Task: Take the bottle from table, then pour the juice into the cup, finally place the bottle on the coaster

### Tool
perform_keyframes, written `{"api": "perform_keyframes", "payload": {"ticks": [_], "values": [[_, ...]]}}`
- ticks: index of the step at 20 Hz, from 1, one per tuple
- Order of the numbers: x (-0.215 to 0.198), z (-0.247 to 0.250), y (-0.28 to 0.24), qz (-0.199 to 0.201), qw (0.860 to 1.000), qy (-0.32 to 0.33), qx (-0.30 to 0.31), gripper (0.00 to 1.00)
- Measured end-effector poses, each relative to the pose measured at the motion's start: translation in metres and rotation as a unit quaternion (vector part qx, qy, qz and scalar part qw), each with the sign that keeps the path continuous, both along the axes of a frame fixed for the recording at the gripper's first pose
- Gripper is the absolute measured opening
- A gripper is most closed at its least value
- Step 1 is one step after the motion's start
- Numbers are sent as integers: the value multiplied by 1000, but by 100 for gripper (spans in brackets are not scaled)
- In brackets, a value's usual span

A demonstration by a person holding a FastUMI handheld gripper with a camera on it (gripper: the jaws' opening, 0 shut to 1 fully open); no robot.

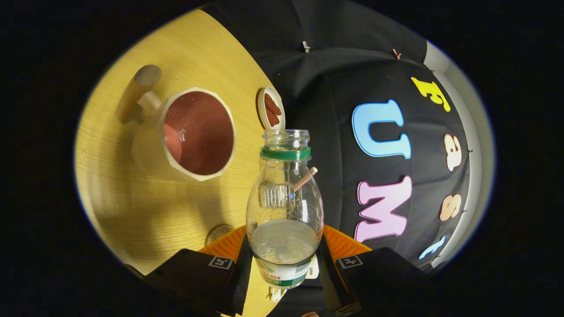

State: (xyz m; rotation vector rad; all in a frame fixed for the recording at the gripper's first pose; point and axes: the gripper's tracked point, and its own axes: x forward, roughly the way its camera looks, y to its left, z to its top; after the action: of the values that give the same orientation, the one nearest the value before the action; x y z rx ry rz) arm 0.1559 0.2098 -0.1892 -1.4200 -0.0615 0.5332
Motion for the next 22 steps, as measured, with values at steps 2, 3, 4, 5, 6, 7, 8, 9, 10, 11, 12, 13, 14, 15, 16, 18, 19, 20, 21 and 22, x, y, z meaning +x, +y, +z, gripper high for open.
{"api": "perform_keyframes", "payload": {"ticks": [2,3,4,5,6,7,8,9,10,11,12,13,14,15,16,18,19,20,21,22], "values": [[2,-4,1,7,1000,-8,-22,70],[2,-5,1,10,999,-12,-31,70],[2,-6,1,11,999,-13,-37,70],[2,-8,3,12,999,-13,-40,70],[2,-8,3,13,999,-13,-44,70],[4,-9,4,13,999,-14,-47,70],[3,-10,5,16,998,-15,-51,70],[4,-9,7,20,998,-17,-57,70],[4,-9,9,26,998,-21,-62,70],[3,-10,11,31,997,-23,-69,70],[3,-10,12,36,996,-27,-75,70],[4,-10,12,40,995,-29,-81,70],[4,-10,12,43,995,-31,-85,70],[4,-10,13,44,995,-32,-88,70],[4,-10,12,45,994,-34,-91,70],[5,-8,13,48,993,-40,-98,70],[6,-8,13,51,993,-43,-102,70],[5,-8,14,54,992,-45,-106,70],[6,-7,15,56,991,-48,-109,70],[6,-6,15,59,991,-51,-112,70]]}}
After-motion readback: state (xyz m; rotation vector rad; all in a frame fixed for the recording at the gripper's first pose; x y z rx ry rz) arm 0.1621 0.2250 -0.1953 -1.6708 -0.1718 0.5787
